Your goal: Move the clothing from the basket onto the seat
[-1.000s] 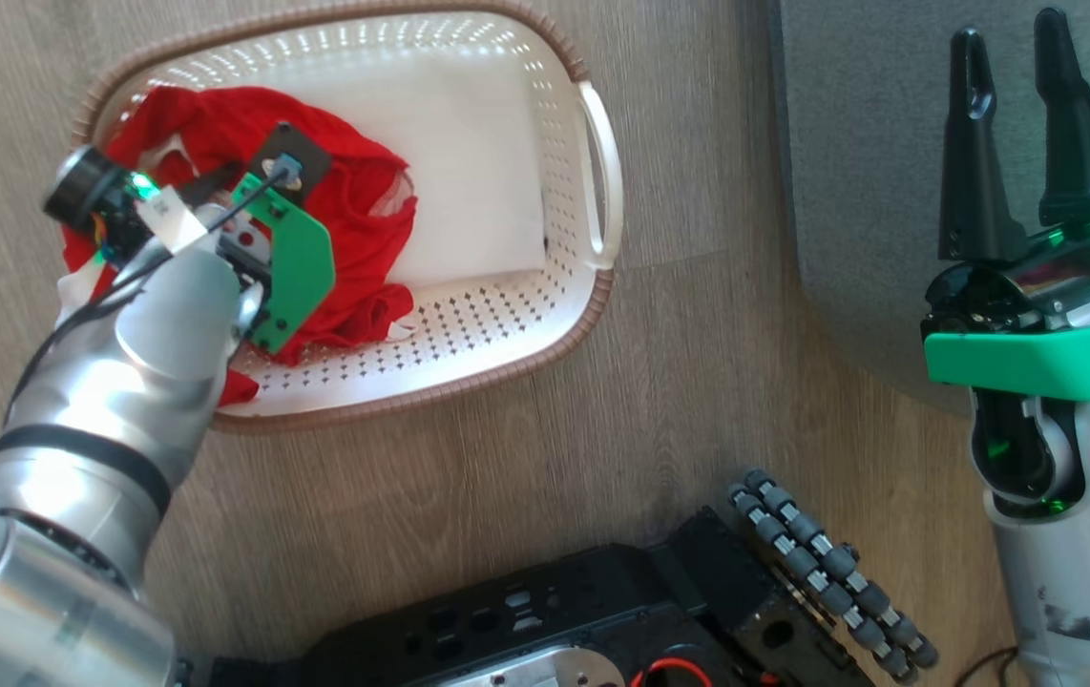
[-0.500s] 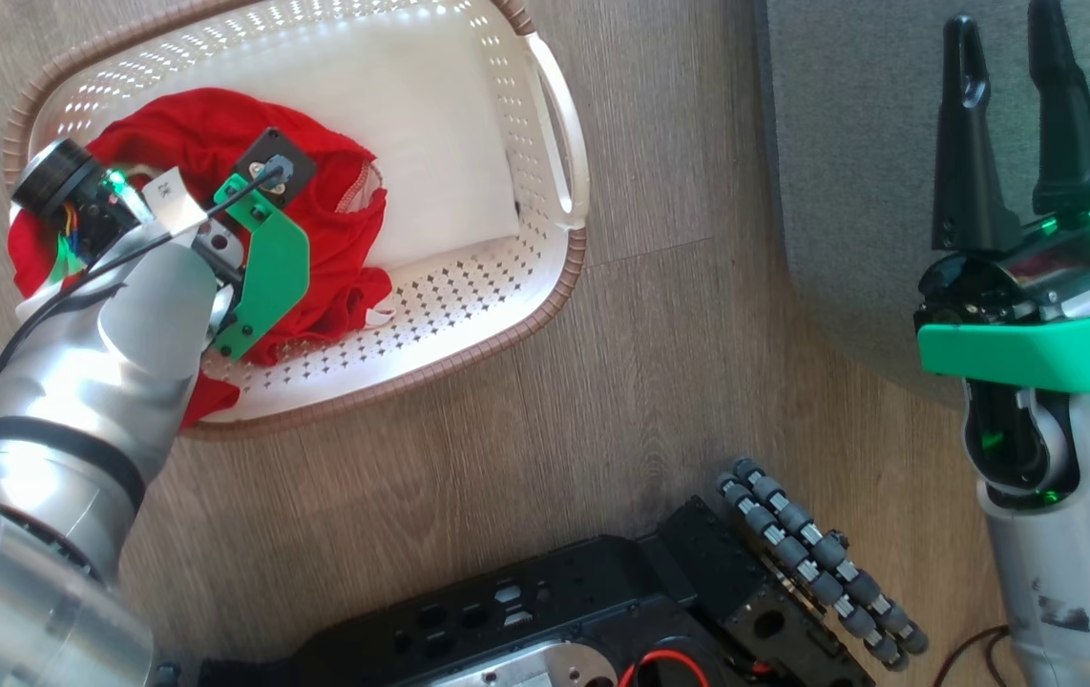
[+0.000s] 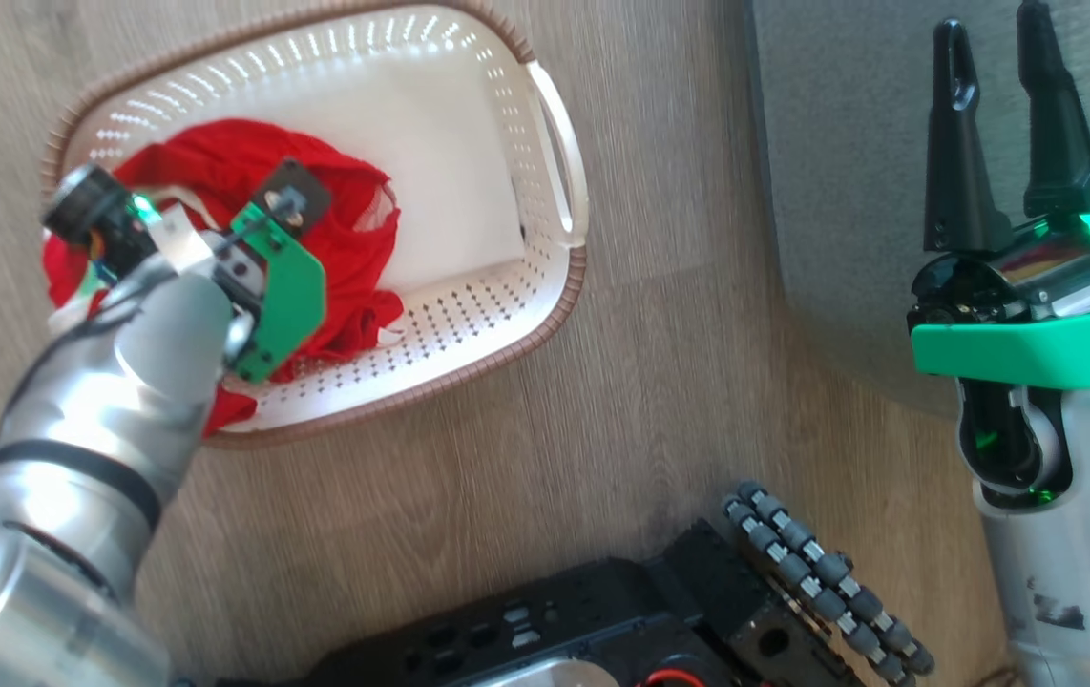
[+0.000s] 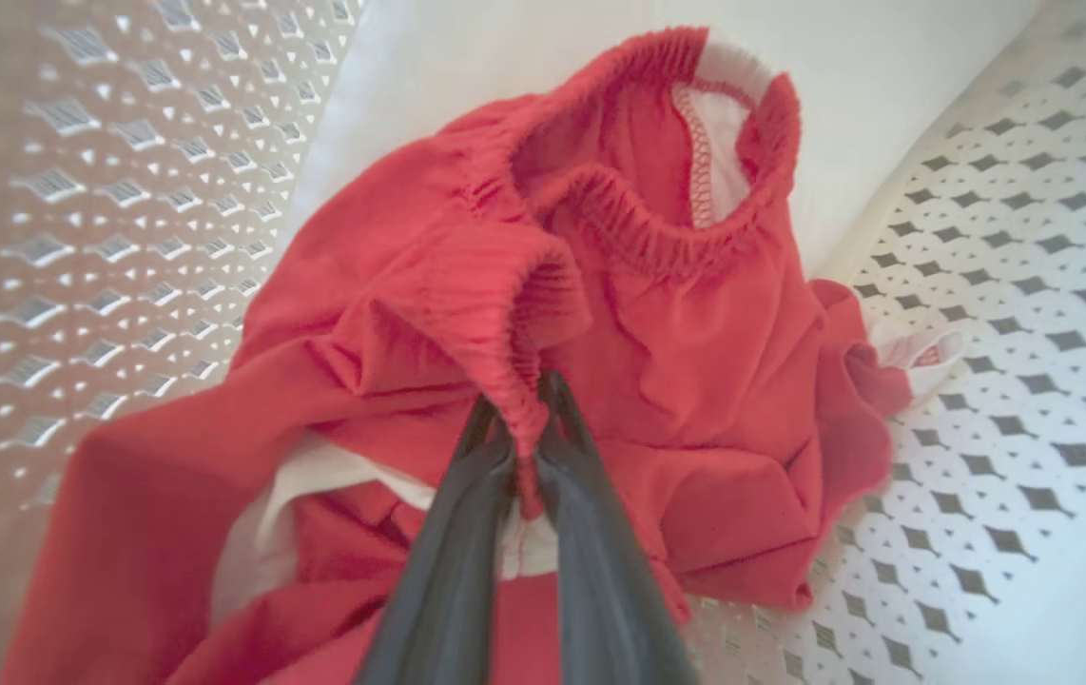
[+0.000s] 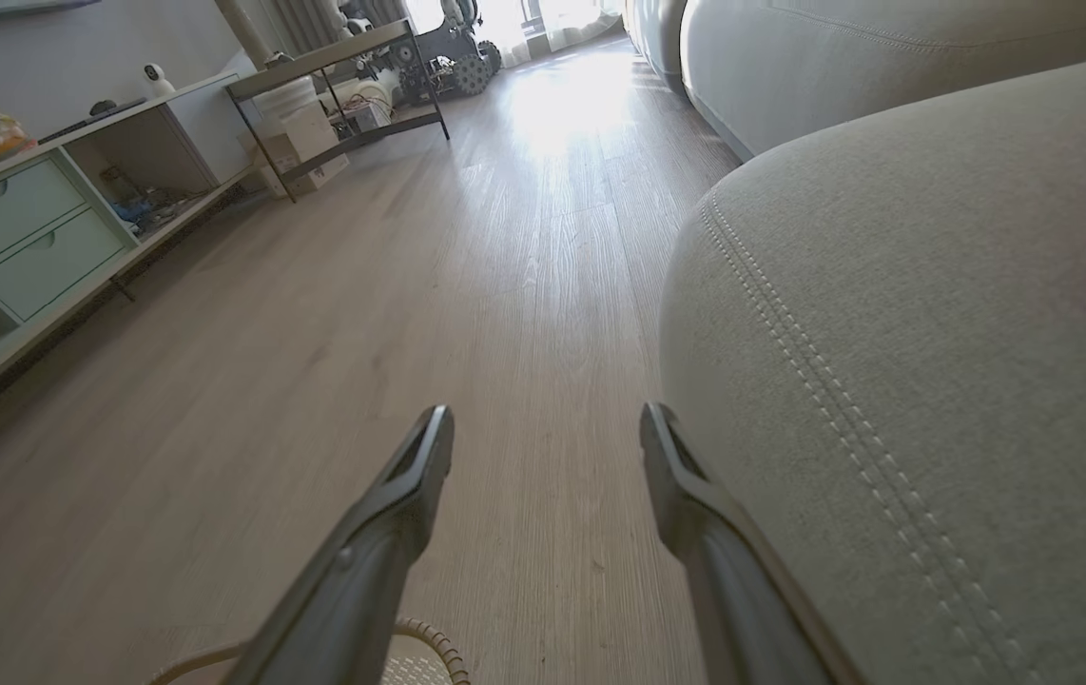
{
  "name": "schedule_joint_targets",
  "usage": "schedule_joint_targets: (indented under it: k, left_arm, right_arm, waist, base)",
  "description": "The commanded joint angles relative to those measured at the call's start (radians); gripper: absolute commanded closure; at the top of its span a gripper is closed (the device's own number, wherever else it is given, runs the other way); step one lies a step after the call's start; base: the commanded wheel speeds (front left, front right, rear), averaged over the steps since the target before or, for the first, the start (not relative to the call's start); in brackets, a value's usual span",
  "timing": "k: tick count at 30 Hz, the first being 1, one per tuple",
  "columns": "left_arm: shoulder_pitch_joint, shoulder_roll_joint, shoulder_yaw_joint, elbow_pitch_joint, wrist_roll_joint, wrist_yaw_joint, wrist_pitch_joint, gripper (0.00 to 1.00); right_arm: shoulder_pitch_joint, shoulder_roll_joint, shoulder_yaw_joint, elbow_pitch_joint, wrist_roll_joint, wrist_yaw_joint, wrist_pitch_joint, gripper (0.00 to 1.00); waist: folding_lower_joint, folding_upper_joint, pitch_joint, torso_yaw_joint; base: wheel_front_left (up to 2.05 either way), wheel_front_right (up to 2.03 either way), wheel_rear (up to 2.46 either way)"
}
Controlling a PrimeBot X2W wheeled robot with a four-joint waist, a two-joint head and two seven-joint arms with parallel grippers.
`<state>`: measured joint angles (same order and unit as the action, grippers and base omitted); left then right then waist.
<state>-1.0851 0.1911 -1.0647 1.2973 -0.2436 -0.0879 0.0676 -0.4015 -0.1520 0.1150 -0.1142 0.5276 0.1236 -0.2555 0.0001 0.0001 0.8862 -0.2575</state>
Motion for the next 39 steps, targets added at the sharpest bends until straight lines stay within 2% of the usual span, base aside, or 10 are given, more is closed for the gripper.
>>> schedule_joint_targets:
  k: [1,14,19,25,32,39]
  left_arm:
    - [0.028,-0.002,0.004,-0.008,-0.013,-0.002,-0.020,1.00]
    - [0.136,-0.084,0.032,-0.016,-0.083,0.003,-0.188,1.00]
    - [0.179,-0.106,0.045,-0.036,-0.111,0.006,-0.265,1.00]
    - [0.226,-0.120,0.058,-0.069,-0.138,0.011,-0.307,1.00]
    - [0.279,-0.124,0.107,-0.176,-0.188,0.024,-0.328,1.00]
    - [0.327,-0.088,0.165,-0.375,-0.209,0.049,-0.329,1.00]
  right_arm:
    - [0.030,-0.001,0.014,-0.022,-0.008,0.007,-0.006,0.00]
    - [0.095,-0.038,0.008,0.019,-0.008,0.007,-0.006,0.00]
    - [0.129,-0.061,0.008,0.037,-0.004,0.007,-0.006,0.00]
    - [0.165,-0.078,0.017,0.057,0.003,0.007,-0.006,0.00]
    - [0.222,-0.093,0.028,0.080,0.010,0.007,-0.006,0.00]
    - [0.273,-0.109,0.041,0.094,0.016,0.007,-0.006,0.00]
  waist:
    - [-0.0001,-0.0001,-0.038,0.009]
    - [-0.0001,-0.0001,-0.302,0.053]
    - [-0.0001,-0.0001,-0.410,0.078]
    - [-0.0001,-0.0001,-0.517,0.101]
    - [-0.0001,-0.0001,-0.633,0.129]
    - [-0.0001,-0.0001,-0.720,0.154]
  base:
    - [0.00,0.00,0.00]
    - [0.00,0.00,0.00]
    - [0.00,0.00,0.00]
    - [0.00,0.00,0.00]
    - [0.00,0.00,0.00]
    - [0.00,0.00,0.00]
